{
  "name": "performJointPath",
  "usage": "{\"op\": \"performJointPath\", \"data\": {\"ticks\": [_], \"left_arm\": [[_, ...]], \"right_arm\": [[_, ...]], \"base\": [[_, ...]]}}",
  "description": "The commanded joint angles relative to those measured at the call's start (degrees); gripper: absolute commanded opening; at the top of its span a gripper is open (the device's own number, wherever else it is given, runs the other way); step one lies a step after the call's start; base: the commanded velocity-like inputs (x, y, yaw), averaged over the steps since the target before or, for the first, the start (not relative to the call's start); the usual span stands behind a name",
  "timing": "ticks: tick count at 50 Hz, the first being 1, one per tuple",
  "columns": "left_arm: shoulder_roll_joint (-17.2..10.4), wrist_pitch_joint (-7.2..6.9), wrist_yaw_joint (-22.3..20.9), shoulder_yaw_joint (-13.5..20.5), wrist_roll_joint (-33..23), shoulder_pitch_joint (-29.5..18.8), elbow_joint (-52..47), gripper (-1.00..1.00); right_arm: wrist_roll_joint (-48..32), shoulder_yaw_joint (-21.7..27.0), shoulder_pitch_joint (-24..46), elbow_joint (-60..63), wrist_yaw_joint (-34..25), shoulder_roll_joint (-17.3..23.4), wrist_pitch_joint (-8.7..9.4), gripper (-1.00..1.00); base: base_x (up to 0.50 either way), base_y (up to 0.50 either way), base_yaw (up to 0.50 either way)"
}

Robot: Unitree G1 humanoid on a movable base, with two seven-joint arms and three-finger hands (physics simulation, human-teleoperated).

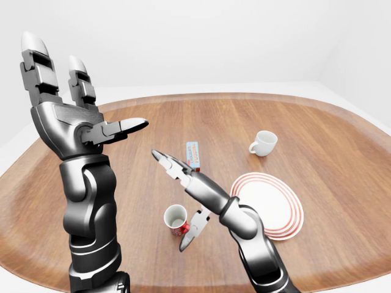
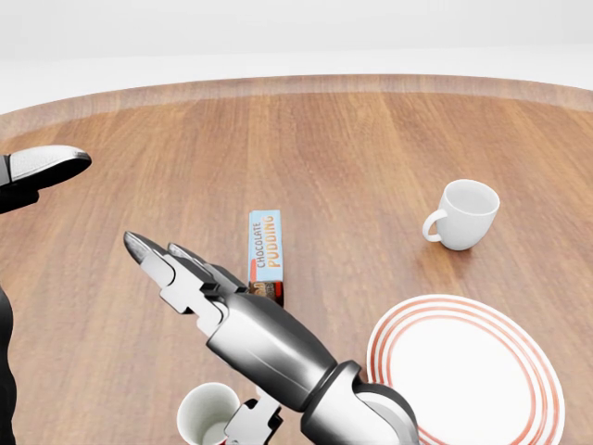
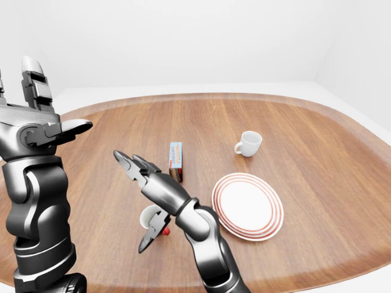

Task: Pick up the red mug and put it on the plate

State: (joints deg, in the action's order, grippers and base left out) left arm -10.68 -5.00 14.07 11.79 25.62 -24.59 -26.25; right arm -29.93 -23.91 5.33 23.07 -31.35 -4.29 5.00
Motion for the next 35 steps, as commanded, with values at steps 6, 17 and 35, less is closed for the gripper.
{"op": "performJointPath", "data": {"ticks": [6, 17, 35], "left_arm": [[0.1, 0.00, -0.1, 0.0, 0.0, 0.3, -0.1, 0.98], [0.1, 0.00, -0.1, 0.0, -0.2, 0.2, 0.0, 0.98], [0.3, 0.00, -0.1, -0.3, -0.1, 0.3, -0.6, 0.98]], "right_arm": [[-2.7, -0.2, 0.1, -5.4, -2.1, -0.6, 0.00, 1.00], [-5.4, -0.2, 0.3, -11.5, -2.5, -0.9, 0.00, 1.00], [-10.3, -0.2, 1.1, -20.3, -4.4, -2.6, 0.00, 1.00]], "base": [[0.00, 0.00, 0.00], [0.00, 0.00, 0.00], [0.00, 0.00, 0.00]]}}
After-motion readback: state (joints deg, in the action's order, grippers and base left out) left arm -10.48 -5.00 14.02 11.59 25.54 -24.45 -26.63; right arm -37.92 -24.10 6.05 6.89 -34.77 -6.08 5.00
